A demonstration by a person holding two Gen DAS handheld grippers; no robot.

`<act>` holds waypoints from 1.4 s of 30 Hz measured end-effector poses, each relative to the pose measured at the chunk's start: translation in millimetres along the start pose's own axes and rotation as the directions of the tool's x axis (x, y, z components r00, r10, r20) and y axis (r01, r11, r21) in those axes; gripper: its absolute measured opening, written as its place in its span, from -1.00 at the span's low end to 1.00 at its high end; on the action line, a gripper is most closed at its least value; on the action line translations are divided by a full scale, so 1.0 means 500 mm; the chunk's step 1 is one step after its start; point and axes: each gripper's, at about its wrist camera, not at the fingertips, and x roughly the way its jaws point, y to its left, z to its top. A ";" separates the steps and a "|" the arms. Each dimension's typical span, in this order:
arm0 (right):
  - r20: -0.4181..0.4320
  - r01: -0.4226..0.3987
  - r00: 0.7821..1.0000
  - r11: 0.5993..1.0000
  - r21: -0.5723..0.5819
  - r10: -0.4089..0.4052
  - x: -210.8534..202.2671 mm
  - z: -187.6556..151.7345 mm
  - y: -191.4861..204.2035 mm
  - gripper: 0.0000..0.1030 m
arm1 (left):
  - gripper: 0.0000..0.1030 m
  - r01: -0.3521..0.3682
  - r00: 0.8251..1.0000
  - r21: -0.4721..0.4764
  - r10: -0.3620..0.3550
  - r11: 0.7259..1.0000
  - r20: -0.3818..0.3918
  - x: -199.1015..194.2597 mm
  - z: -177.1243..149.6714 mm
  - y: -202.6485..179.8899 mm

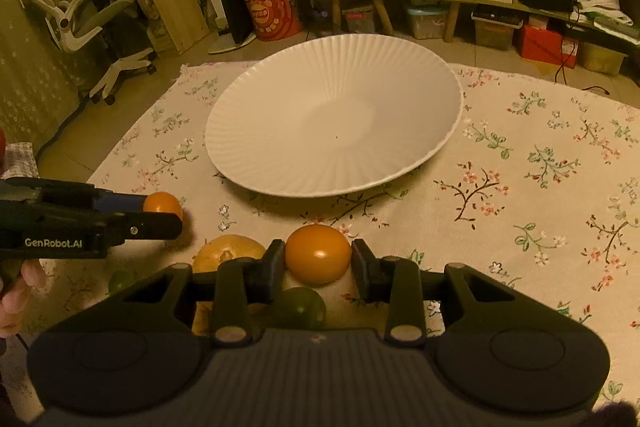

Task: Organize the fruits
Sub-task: 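Carry both small oranges over the white plate and open both tools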

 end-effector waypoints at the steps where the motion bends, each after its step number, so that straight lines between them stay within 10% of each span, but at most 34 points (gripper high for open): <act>1: 0.003 0.001 1.000 1.000 -0.002 -0.001 -0.004 0.000 0.000 -0.37 | -0.16 -0.003 1.000 0.007 0.003 1.000 0.005 -0.003 0.001 -0.003; 19: 0.144 0.017 0.990 0.999 -0.052 -0.010 -0.014 0.113 -0.016 -0.37 | -0.16 0.027 0.993 0.158 -0.045 0.987 0.109 0.032 0.115 -0.083; 42: 0.093 0.060 0.994 0.997 -0.038 -0.056 0.077 0.127 -0.066 -0.37 | -0.15 0.001 0.998 0.182 -0.011 0.983 0.058 0.144 0.139 -0.062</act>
